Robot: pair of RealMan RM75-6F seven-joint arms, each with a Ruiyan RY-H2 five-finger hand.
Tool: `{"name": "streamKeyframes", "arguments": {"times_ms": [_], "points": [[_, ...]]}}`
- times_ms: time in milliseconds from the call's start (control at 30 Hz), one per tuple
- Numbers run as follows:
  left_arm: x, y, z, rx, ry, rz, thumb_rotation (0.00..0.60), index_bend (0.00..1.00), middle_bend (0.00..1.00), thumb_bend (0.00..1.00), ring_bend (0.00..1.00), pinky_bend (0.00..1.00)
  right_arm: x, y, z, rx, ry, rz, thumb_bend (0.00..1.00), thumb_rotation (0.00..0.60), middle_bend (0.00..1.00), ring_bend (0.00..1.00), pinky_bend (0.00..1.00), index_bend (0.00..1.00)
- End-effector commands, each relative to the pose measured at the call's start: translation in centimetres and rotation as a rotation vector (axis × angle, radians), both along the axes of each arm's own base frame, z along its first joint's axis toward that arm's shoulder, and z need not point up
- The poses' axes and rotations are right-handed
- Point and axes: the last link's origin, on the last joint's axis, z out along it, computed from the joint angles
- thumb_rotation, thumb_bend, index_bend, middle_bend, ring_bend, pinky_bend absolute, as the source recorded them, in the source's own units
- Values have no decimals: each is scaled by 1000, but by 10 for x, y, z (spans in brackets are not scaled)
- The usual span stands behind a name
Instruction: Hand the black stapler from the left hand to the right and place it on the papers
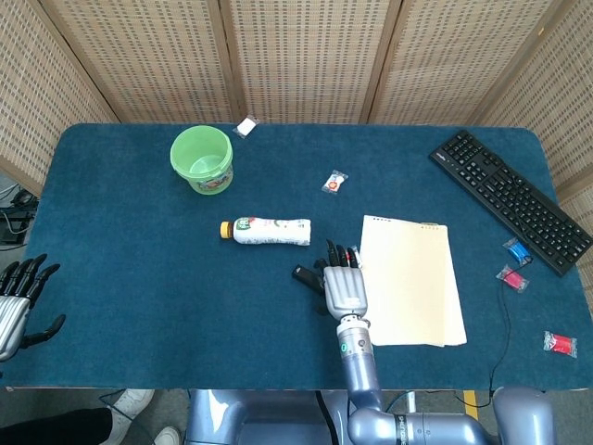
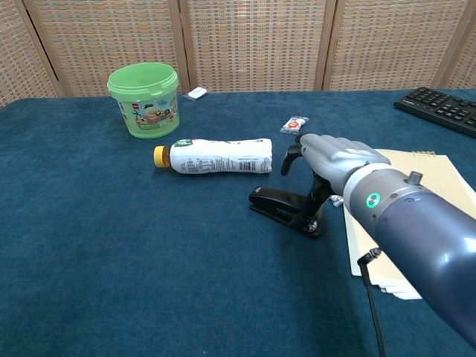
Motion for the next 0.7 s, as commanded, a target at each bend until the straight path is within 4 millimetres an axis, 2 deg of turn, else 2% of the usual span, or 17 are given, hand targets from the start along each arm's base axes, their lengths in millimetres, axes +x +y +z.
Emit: {"name": "streamKeyframes", "arguments": {"times_ms": [33, 367, 567, 667, 700], "points": [[0, 0, -3, -15, 3, -2, 600, 95, 0, 335, 0, 0, 1, -4, -9, 18, -4, -15, 190, 600, 18, 0, 76, 320], [0, 1, -6, -34, -5, 1, 600, 96, 0, 333, 0, 0, -6, -20, -21, 28, 6, -47, 201, 600, 40, 0, 88, 362], [0, 1, -6, -41, -12, 0, 600, 99, 0, 333, 0, 0, -14, -23, -30, 27, 16, -55, 239, 600, 123, 2, 139, 440], [0, 1, -6, -42, -16, -1, 600, 103, 0, 334, 0, 0, -17, -25, -30, 6, 10, -52, 276, 600, 253, 105, 268, 539], [0, 1, -6, -45, -18, 0, 600, 105, 0, 334, 0, 0, -17, -25, -31, -5, 4, -49, 298, 600, 323, 193, 351, 586]]}}
